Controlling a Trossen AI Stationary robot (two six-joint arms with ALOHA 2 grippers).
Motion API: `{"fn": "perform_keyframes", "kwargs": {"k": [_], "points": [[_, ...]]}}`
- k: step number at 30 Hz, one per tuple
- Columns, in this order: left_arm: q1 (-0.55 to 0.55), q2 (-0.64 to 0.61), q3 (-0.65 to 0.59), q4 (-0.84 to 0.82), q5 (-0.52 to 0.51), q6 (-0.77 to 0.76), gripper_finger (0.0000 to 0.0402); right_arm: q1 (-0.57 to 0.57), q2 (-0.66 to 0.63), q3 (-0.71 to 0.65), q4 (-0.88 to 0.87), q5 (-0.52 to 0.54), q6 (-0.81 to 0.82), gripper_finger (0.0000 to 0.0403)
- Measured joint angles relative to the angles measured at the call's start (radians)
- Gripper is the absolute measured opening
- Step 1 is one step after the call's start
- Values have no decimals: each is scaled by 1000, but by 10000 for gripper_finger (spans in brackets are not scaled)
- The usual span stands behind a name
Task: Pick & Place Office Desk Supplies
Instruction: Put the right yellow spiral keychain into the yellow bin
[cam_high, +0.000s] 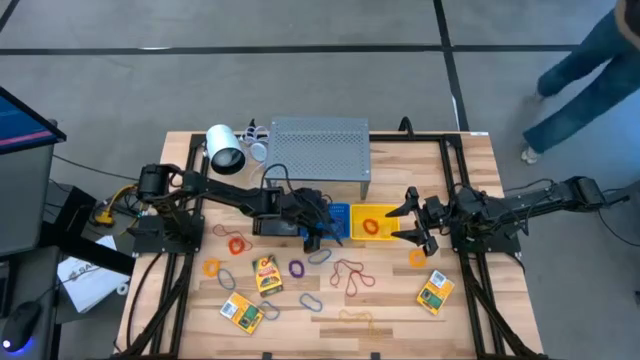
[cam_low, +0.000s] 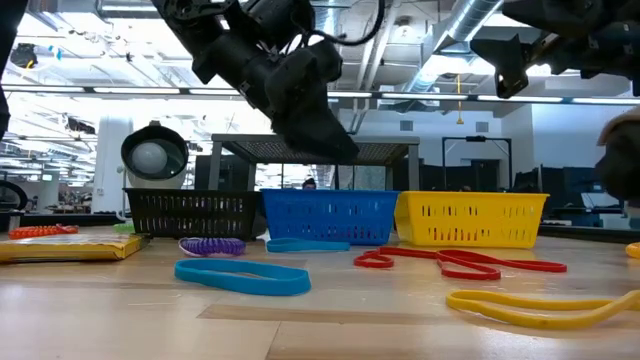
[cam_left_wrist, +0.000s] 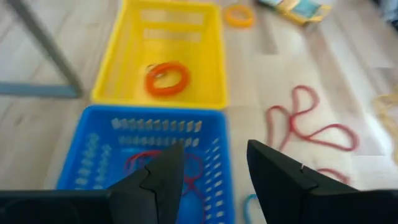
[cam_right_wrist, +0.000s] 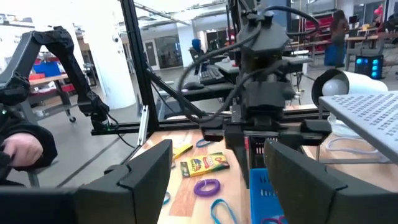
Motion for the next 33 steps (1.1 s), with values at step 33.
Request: {"fn": "perform_keyframes", "kwargs": {"k": [33], "points": [[-148,-659,-367,115,41,-56,170,113,81,366,-710,74,198,249]]}}
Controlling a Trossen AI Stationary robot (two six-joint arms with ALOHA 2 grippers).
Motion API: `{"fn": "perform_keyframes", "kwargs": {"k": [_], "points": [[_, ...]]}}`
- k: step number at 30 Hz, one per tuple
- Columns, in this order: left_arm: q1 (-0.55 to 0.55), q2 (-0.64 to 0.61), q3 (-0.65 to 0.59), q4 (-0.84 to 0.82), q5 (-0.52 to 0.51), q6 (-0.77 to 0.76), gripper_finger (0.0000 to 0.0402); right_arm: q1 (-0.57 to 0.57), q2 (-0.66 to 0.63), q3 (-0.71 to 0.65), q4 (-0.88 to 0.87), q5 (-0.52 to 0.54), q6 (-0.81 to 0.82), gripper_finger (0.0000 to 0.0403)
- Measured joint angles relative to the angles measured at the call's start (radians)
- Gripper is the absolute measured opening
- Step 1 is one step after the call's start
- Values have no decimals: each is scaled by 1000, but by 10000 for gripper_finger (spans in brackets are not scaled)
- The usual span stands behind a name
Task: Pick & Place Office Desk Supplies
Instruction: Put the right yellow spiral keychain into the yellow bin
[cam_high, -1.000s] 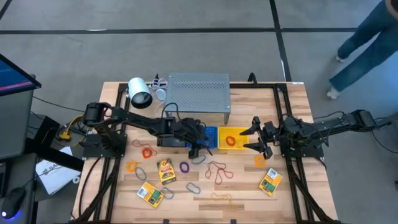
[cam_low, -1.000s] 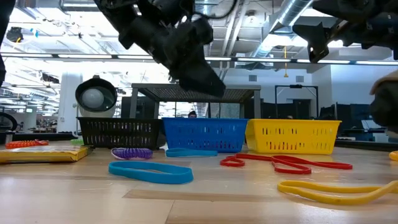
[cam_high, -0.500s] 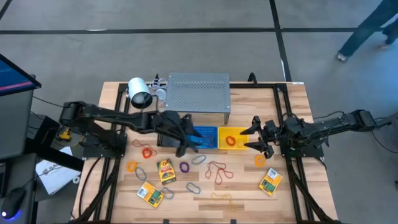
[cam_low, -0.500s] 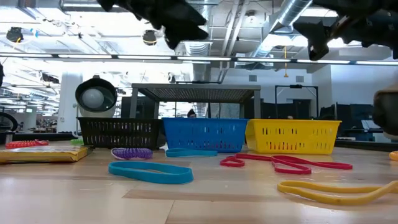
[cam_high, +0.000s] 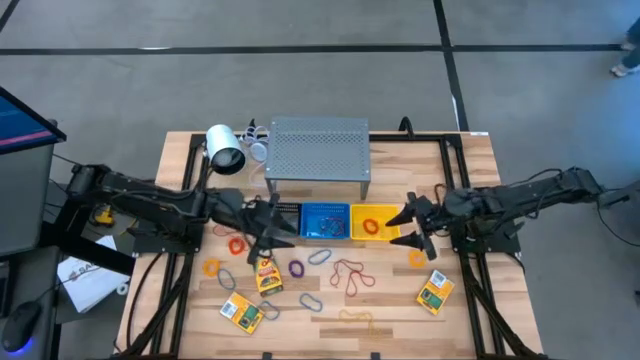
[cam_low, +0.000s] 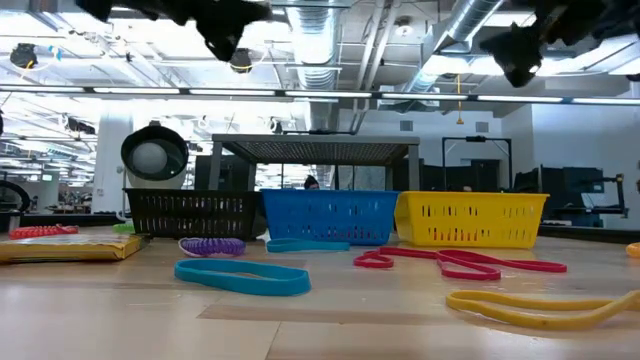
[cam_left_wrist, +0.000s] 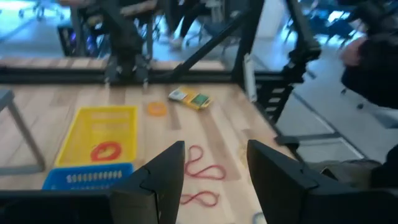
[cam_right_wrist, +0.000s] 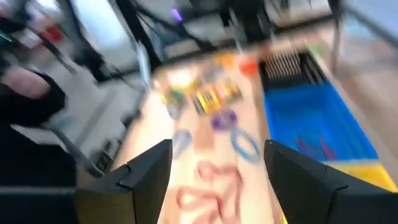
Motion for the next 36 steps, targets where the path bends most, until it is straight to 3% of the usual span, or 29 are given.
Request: {"fn": "perform_keyframes", "kwargs": {"k": [6,13,26,36], "points": [[-11,-55,-87,67,-1,-4,170,45,98,106,-414,99,199,249],[-10,-59,-110,81,-1,-4,170,96,202,112,-643,108,433,249],[-10,-59,-110,73,-1,-1,170,205,394,112,-788,115,661,249],[-10,-58,-110,71,-1,-1,170,249,562,111,-744,115,675,249]]}}
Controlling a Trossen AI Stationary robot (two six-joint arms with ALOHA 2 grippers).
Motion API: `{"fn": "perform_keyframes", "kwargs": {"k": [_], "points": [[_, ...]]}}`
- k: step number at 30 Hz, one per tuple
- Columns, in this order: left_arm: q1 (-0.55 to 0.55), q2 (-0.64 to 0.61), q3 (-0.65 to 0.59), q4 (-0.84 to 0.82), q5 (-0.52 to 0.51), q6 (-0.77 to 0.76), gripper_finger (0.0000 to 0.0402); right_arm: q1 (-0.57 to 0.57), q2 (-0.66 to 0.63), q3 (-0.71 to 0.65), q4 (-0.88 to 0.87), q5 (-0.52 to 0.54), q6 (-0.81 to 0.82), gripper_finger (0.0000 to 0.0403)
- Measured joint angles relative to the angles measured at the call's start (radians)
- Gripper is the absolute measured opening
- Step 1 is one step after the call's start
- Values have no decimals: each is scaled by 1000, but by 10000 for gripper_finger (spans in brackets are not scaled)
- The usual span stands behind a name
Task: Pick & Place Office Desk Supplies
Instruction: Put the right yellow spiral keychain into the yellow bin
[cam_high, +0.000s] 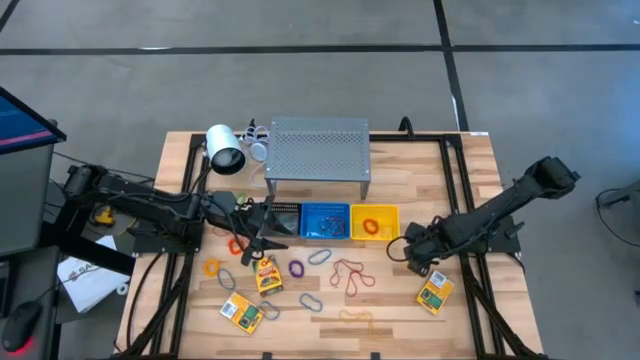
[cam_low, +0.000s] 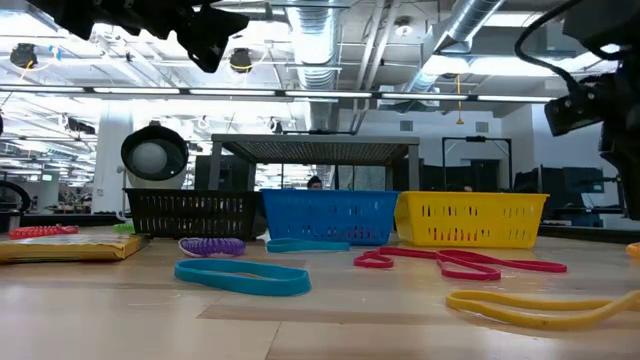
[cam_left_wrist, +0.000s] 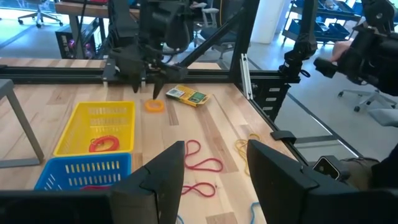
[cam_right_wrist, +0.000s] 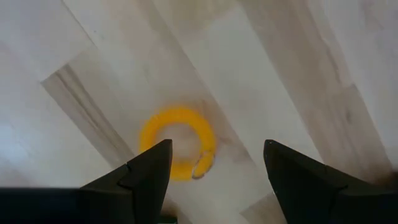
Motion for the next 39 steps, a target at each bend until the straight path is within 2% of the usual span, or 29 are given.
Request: {"fn": "perform_keyframes", "kwargs": {"k": [13,21,26,35,37,39], "points": [[0,6,0,0,0,-2,170,32,198,5,24,-4,-3,249],[0,6,0,-1,0,-3,170,31,183,2,37,-8,-11,241],[0,6,0,-1,0,-3,170,31,154,-2,50,-23,-11,184],[0,6,0,-1,0,-3,170,31,151,-2,43,-57,-11,20],[0,5,0,0,0,-3,170,31,150,-2,41,-57,-11,11],[0,5,0,-1,0,-3,170,31,150,-2,38,-57,-11,19]]}}
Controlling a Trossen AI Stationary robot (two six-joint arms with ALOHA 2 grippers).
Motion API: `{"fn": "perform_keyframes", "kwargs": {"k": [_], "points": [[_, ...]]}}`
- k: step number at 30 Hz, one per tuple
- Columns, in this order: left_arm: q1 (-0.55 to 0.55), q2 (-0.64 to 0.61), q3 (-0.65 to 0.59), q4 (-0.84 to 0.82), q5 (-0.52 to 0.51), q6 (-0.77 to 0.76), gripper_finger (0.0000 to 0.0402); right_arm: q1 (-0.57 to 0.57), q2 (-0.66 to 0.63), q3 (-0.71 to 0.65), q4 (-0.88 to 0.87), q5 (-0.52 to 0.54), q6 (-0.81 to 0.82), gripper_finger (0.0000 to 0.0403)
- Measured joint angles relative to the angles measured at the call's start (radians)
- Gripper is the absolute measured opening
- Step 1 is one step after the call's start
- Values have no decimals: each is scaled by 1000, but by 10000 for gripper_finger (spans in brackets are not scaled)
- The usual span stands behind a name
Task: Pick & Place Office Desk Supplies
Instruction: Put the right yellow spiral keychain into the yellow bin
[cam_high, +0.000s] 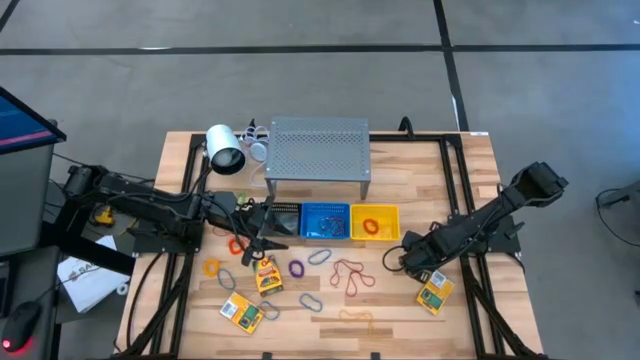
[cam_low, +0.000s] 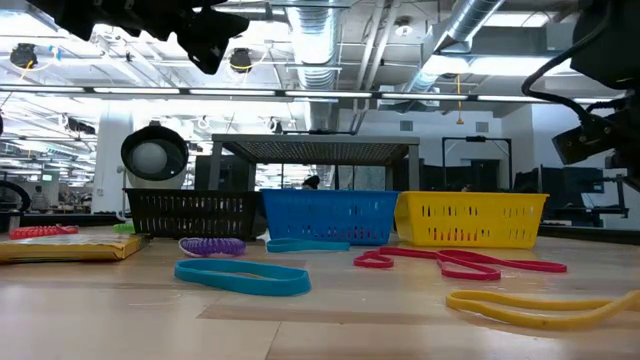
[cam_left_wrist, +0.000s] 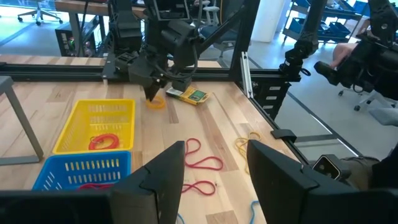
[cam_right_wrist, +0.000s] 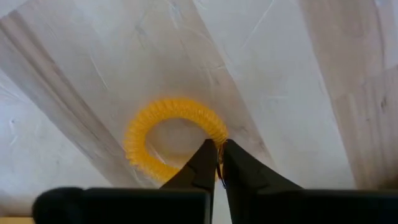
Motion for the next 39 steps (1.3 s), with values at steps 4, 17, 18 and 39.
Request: {"fn": "perform_keyframes", "kwargs": {"k": [4,17,18,39], "points": [[0,0,0,0,0,0,170,0,0,0,-9,-2,-8,15],[0,0,0,7,0,2,170,-2,-37,28,-91,12,-19,4],[0,0,0,13,0,2,170,-2,-49,38,-97,25,-19,3],[0,43,0,65,-29,-31,170,-2,-326,153,-3,280,-155,1]]}}
